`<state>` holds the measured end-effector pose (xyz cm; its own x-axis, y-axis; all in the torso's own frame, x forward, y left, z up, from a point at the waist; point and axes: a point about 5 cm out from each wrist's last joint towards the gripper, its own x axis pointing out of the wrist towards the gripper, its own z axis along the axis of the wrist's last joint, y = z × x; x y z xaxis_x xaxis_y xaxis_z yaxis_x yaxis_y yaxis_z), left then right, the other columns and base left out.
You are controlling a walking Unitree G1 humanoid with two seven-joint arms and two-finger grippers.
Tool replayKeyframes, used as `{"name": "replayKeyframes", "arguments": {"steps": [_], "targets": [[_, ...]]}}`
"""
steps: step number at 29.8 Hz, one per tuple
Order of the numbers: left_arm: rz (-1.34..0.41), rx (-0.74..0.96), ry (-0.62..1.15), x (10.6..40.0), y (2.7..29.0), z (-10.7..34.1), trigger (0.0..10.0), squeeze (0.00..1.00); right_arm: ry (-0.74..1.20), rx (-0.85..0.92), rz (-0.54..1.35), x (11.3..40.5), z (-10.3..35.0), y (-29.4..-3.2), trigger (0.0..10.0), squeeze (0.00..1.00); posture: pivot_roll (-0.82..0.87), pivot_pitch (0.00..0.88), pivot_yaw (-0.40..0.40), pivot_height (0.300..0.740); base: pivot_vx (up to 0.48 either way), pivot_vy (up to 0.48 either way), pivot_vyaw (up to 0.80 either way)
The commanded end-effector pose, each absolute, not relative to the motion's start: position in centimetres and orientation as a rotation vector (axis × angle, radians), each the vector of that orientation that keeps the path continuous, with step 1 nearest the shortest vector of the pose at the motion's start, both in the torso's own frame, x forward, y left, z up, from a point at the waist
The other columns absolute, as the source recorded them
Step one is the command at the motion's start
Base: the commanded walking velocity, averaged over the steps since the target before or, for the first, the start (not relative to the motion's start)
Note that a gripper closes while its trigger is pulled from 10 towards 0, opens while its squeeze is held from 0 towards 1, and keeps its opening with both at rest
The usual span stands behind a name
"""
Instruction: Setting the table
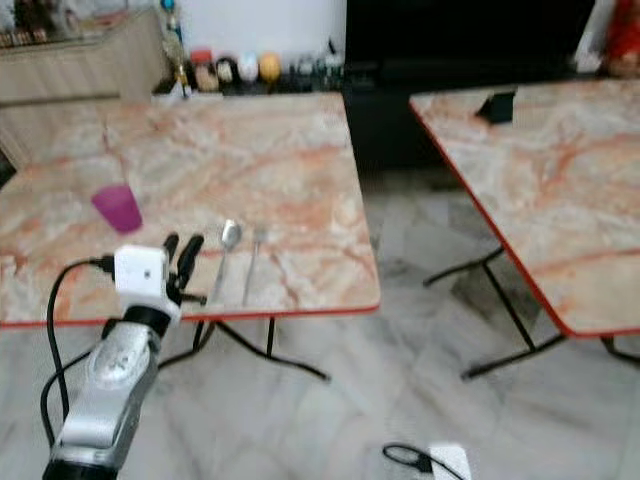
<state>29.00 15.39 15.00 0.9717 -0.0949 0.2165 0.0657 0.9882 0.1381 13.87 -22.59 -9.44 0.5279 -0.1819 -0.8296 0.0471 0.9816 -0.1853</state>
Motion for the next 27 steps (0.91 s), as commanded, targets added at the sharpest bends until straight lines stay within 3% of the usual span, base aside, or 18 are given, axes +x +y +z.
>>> {"name": "replayKeyframes", "arguments": {"steps": [1,11,27], "targets": [[-0.053,0.143,-0.214,28.83,16.29,14.87,10.0,0.00,0.995,-0.129,-0.127,14.28,-9.43,-21.90,10.0,0.00,-0.03,0.000,0.010,0.732,0.000,0.330,0.00],[-0.049,0.140,-0.216,28.89,16.24,14.92,10.0,0.00,0.993,-0.130,-0.127,14.36,-9.39,-21.94,10.0,0.00,-0.03,0.000,0.006,0.732,0.000,0.315,0.00],[-0.050,0.142,-0.223,28.85,16.14,15.03,10.0,0.00,0.987,-0.126,-0.130,14.48,-9.34,-21.96,10.0,0.00,-0.03,0.000,0.005,0.732,0.000,0.000,0.00]]}}
